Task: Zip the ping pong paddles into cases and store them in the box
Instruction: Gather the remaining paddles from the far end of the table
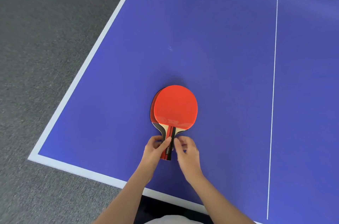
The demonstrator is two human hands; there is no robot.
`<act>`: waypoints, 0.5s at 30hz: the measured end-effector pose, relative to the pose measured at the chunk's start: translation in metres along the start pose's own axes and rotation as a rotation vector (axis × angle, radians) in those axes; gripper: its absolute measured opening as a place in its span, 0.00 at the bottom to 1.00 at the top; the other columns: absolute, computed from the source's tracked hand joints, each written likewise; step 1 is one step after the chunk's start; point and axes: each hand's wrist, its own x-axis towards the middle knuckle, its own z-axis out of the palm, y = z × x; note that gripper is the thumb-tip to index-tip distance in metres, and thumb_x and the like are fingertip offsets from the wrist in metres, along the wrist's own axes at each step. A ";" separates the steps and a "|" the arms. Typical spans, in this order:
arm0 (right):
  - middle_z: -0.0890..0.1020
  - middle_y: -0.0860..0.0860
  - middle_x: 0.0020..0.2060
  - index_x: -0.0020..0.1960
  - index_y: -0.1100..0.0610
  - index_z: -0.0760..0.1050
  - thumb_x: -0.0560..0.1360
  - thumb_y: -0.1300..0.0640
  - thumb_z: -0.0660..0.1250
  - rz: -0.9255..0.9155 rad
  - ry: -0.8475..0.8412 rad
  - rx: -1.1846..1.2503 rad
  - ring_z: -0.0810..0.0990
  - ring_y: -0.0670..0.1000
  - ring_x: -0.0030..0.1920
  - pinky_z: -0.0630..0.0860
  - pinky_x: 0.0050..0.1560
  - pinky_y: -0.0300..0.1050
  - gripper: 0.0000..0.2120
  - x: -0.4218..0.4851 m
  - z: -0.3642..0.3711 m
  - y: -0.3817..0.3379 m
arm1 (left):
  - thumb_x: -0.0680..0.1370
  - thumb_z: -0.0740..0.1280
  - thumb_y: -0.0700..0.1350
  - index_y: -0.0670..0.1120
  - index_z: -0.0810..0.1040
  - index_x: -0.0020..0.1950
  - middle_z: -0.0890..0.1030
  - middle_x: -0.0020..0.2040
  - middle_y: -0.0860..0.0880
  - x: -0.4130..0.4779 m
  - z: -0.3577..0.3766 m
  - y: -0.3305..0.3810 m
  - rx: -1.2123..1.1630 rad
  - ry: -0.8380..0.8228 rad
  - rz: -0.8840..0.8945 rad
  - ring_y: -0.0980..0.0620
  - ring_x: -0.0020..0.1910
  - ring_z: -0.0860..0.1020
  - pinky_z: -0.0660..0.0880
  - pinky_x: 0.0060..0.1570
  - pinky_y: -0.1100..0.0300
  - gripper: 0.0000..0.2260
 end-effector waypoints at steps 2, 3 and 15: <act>0.80 0.48 0.47 0.51 0.49 0.74 0.79 0.50 0.63 0.094 0.099 0.084 0.80 0.52 0.48 0.78 0.42 0.39 0.04 0.009 -0.012 0.000 | 0.75 0.71 0.51 0.53 0.70 0.58 0.84 0.47 0.46 -0.001 0.005 0.001 0.022 0.019 0.020 0.51 0.47 0.83 0.76 0.46 0.63 0.15; 0.80 0.49 0.48 0.54 0.51 0.73 0.79 0.50 0.63 0.151 0.126 0.127 0.81 0.53 0.48 0.77 0.39 0.36 0.07 0.015 -0.017 -0.002 | 0.75 0.71 0.50 0.54 0.69 0.58 0.84 0.47 0.46 -0.001 0.007 0.000 0.041 0.030 0.033 0.51 0.47 0.83 0.77 0.47 0.62 0.16; 0.82 0.53 0.54 0.60 0.60 0.75 0.78 0.56 0.65 0.389 -0.066 0.502 0.80 0.50 0.51 0.75 0.50 0.44 0.12 0.059 -0.031 -0.041 | 0.75 0.71 0.48 0.53 0.68 0.58 0.83 0.48 0.43 -0.003 0.003 0.006 0.024 -0.043 0.036 0.48 0.45 0.83 0.79 0.51 0.55 0.16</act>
